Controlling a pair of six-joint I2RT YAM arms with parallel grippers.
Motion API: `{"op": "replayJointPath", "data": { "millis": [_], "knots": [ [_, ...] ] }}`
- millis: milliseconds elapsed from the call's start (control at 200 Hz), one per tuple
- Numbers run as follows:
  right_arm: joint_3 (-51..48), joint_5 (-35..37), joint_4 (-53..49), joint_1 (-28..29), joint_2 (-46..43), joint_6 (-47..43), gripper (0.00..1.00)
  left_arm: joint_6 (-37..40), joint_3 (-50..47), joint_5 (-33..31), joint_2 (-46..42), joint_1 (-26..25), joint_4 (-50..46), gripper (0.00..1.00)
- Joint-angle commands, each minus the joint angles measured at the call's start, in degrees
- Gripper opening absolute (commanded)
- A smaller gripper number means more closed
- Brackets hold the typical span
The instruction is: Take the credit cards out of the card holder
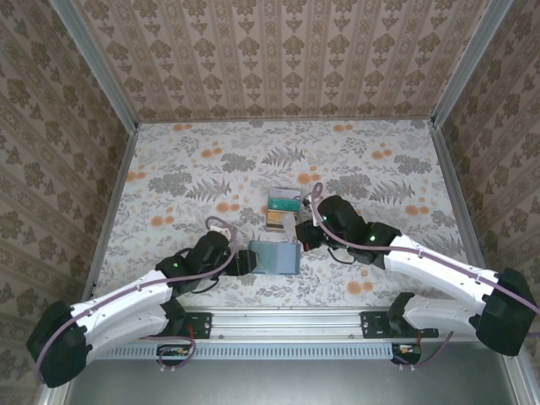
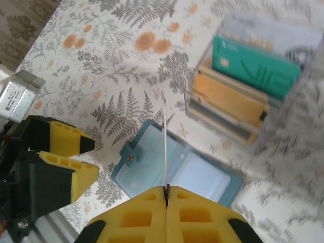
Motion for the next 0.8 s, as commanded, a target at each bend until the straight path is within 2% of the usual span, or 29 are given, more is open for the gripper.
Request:
{"op": "replayJointPath", "data": {
  "millis": [0,55,150,380,650,795],
  "knots": [
    [5.16,3.7,-6.02,-0.28,3.24,-19.46,0.0,1.45,0.7,-1.17,-2.94,0.54,-3.58,0.93],
    [7.32,4.5,-6.34,-0.27,4.88,-25.88,0.0,1.63,0.42,-1.2,-4.07,0.54,-3.96,1.0],
    [11.58,5.09,-8.07,-0.29,7.77,-36.29,0.0,2.03,0.07,-1.1,-5.83,0.58,-4.66,1.0],
    [21.69,7.05,-12.0,-1.53,17.34,-53.05,0.0,2.34,-1.23,-0.66,-9.48,0.72,-5.71,1.0],
    [32.03,9.0,-19.29,-4.85,29.1,-67.01,0.0,1.95,-2.45,-1.0,-14.04,0.93,-7.95,1.0],
    [37.4,5.08,-22.81,-8.01,33.77,-68.49,0.0,1.34,-3.36,-1.14,-15.96,1.11,-8.55,1.0]
  ]
}}
